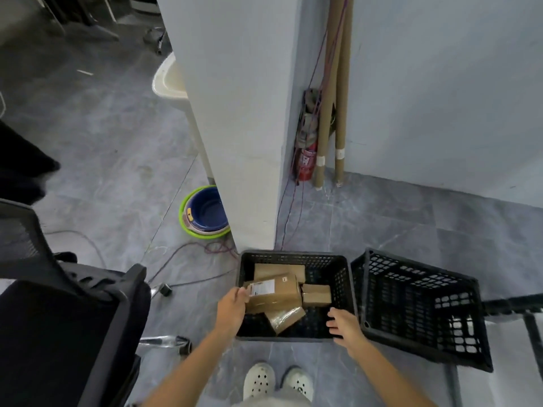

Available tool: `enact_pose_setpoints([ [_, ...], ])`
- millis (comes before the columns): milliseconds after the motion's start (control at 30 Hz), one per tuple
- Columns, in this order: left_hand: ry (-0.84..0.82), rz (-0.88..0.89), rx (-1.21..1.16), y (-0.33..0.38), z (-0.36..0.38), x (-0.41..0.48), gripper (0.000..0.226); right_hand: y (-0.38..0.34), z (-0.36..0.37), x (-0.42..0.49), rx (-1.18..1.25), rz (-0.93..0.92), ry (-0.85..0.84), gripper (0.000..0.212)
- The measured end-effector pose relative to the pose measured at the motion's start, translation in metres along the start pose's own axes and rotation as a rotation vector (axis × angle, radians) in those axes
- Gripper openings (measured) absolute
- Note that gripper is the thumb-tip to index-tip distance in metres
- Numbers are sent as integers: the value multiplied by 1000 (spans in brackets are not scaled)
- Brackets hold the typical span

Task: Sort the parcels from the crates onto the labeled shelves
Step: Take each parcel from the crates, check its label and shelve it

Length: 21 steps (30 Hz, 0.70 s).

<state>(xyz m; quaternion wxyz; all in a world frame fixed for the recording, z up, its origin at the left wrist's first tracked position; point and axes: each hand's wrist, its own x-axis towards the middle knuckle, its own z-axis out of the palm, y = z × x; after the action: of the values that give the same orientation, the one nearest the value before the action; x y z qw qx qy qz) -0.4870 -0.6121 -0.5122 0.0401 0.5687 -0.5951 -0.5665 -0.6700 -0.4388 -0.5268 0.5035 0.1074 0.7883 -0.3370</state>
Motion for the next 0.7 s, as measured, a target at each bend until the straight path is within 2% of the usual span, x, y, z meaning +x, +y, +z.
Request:
enact_pose_setpoints([
  [200, -11, -33, 101, -103, 71, 127, 28, 24, 51, 165, 17, 92, 14, 42],
  [367, 53, -82, 141, -180, 131, 229, 27, 56, 93, 306, -11, 81, 22, 69],
  [533, 128, -118, 193, -236, 162, 303, 29, 80, 121, 403, 15, 52, -18, 86],
  [700, -29, -83, 254, -272, 172, 328, 44, 90, 146, 443, 126, 95, -65, 104],
])
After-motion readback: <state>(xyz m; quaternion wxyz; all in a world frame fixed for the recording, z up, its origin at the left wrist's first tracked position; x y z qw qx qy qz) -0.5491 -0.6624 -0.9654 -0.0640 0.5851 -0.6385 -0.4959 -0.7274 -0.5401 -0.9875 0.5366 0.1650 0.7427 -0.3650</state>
